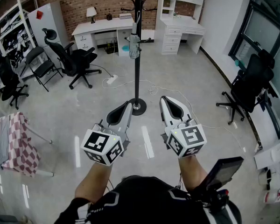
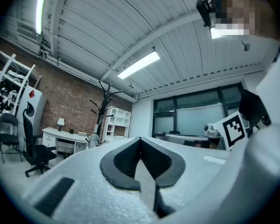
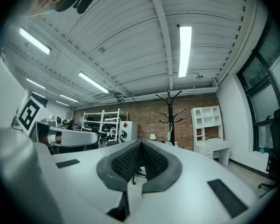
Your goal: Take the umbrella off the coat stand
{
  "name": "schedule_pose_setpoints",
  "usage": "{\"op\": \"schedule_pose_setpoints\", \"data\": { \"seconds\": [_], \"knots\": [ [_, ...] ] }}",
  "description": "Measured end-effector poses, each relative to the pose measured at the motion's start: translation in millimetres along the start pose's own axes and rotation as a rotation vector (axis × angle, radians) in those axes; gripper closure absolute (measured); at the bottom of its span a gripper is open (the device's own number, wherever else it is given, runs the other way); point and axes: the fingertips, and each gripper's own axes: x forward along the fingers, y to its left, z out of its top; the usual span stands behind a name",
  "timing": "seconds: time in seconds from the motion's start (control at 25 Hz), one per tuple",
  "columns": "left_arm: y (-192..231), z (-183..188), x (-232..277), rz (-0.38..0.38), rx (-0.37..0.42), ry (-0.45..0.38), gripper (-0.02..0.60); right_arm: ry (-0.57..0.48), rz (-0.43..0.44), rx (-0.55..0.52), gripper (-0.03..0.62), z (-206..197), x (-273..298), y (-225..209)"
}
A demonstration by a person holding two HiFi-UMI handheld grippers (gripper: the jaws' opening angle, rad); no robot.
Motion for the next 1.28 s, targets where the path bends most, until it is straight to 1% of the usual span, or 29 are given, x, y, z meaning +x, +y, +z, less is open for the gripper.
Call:
{"op": "schedule_pose_setpoints", "data": {
  "seconds": [0.12,0.28,0.4,0.64,0.76,0.88,1.12,1.28],
  "knots": [
    [-2.4,-2.1,-0.3,-0.017,0.015,0.008,0.575,-0.002,-0.010,0.002,0.592,0.9,3.0,-2.6],
    [3.1,-1.8,-1.2,-0.013,0.015,0.012,0.575,0.000,-0.002,-0.009,0.592,3.1,5.0,4.6],
    [8.7,0.4,-4.1,-0.011,0.020,0.007,0.575,0.005,-0.012,-0.014,0.592,1.4,6.1,8.4],
    [19.6,5.8,-8.6,-0.018,0.029,-0.005,0.575,-0.011,-0.018,0.017,0.592,4.9,8.7,20.1],
    [29.0,11.1,-15.4,-0.001,0.031,-0.034,0.574,-0.007,-0.023,0.026,0.592,4.3,10.7,29.0],
    [40.6,16.2,-24.0,0.010,0.001,-0.078,0.575,-0.002,-0.030,0.044,0.592,1.6,13.0,38.2],
    [57.6,2.8,-35.1,-0.026,-0.025,-0.069,0.575,0.019,-0.042,0.027,0.592,-9.6,24.2,66.0],
    [56.5,2.7,-34.5,-0.089,-0.043,-0.089,0.575,0.064,-0.033,0.012,0.592,-20.9,32.2,72.8]
  ]
}}
